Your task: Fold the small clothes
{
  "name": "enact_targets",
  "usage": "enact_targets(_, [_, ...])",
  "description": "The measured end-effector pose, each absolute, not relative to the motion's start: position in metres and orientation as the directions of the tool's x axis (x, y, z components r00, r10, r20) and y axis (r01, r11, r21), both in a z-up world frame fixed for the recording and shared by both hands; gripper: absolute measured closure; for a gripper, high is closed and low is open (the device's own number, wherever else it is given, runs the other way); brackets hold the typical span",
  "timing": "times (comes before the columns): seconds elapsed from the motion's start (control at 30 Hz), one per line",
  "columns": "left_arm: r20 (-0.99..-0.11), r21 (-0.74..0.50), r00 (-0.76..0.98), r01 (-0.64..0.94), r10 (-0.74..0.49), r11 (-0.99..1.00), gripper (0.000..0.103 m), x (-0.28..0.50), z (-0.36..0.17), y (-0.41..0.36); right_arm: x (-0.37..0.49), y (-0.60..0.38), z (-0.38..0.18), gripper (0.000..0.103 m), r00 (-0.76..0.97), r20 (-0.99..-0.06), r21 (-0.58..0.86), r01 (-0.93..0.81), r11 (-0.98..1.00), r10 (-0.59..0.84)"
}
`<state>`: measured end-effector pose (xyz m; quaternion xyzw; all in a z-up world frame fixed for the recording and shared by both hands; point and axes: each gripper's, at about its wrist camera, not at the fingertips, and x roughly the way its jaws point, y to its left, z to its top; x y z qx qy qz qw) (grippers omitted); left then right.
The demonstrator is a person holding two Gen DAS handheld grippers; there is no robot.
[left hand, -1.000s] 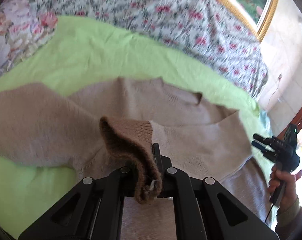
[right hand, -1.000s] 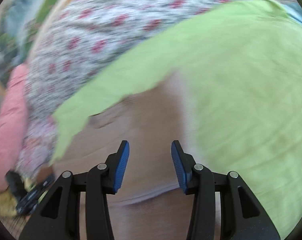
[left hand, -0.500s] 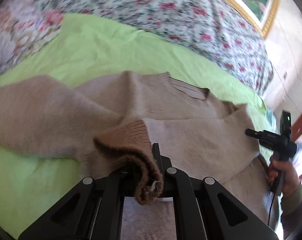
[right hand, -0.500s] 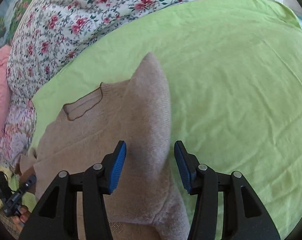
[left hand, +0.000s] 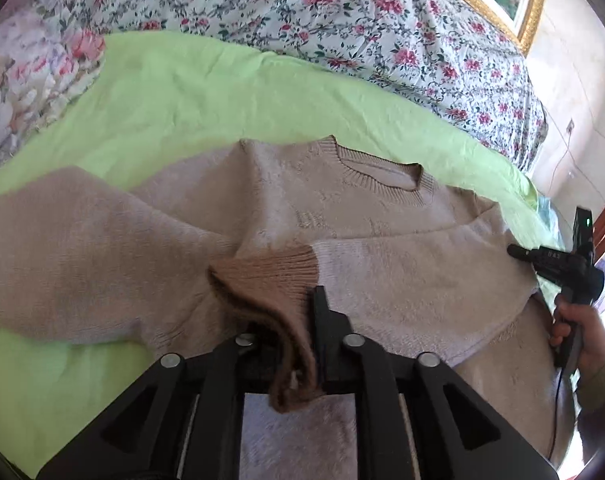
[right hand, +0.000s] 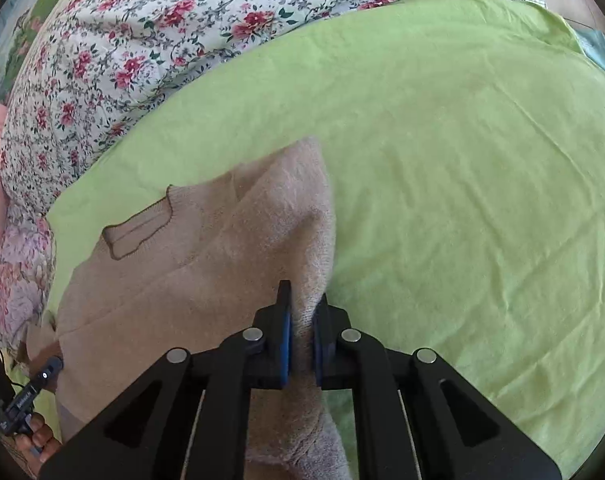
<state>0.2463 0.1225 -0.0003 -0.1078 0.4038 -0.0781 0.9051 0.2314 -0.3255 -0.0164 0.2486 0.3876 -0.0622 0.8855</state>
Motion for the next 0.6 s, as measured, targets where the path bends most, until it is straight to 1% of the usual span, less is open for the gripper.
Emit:
enact_targets(0.1, [-0.726, -0.239, 0.655, 0.049, -0.211, 0.970, 0.088, 0.235, 0.001, 0.129, 0.227, -0.327, -0.011, 0.087, 0.699, -0.711, 0.396, 0.312, 0.864, 0.074])
enact_targets(0.2, [-0.731, -0.258, 0.651, 0.015, -0.206, 0.966, 0.087, 0.220, 0.001, 0.144, 0.216, -0.325, 0.000, 0.087, 0.721, -0.689, 0.417, 0.312, 0.854, 0.073])
enact_targets(0.27, [-0.729, -0.285, 0.652, -0.013, -0.208, 0.958, 0.078, 0.211, 0.002, 0.157, 0.207, -0.318, 0.009, 0.086, 0.740, -0.667, 0.432, 0.289, 0.854, 0.087])
enact_targets(0.3, [-0.725, -0.303, 0.657, -0.038, -0.205, 0.952, 0.070, 0.205, 0.003, 0.167, 0.203, -0.313, 0.012, 0.082, 0.748, -0.656, 0.438, 0.271, 0.857, 0.099])
enact_targets(0.33, [-0.721, -0.315, 0.664, -0.058, -0.199, 0.947, 0.065, 0.201, 0.004, 0.174, 0.199, -0.308, 0.014, 0.078, 0.753, -0.647, 0.444, 0.249, 0.860, 0.116])
enact_targets(0.4, [-0.713, -0.342, 0.678, -0.111, -0.181, 0.933, 0.063, 0.191, 0.006, 0.194, 0.191, -0.292, 0.020, 0.073, 0.758, -0.634, 0.451, 0.200, 0.870, 0.155])
enact_targets(0.47, [-0.710, -0.366, 0.684, -0.155, -0.167, 0.918, 0.058, 0.184, 0.007, 0.212, 0.184, -0.274, 0.022, 0.071, 0.753, -0.630, 0.454, 0.155, 0.878, 0.193])
enact_targets(0.53, [-0.709, -0.381, 0.689, -0.196, -0.150, 0.904, 0.047, 0.178, 0.008, 0.228, 0.180, -0.259, 0.021, 0.069, 0.740, -0.632, 0.458, 0.119, 0.881, 0.228])
enact_targets(0.6, [-0.711, -0.403, 0.691, -0.252, -0.127, 0.880, 0.042, 0.173, 0.006, 0.251, 0.175, -0.242, 0.019, 0.067, 0.722, -0.638, 0.463, 0.083, 0.883, 0.267])
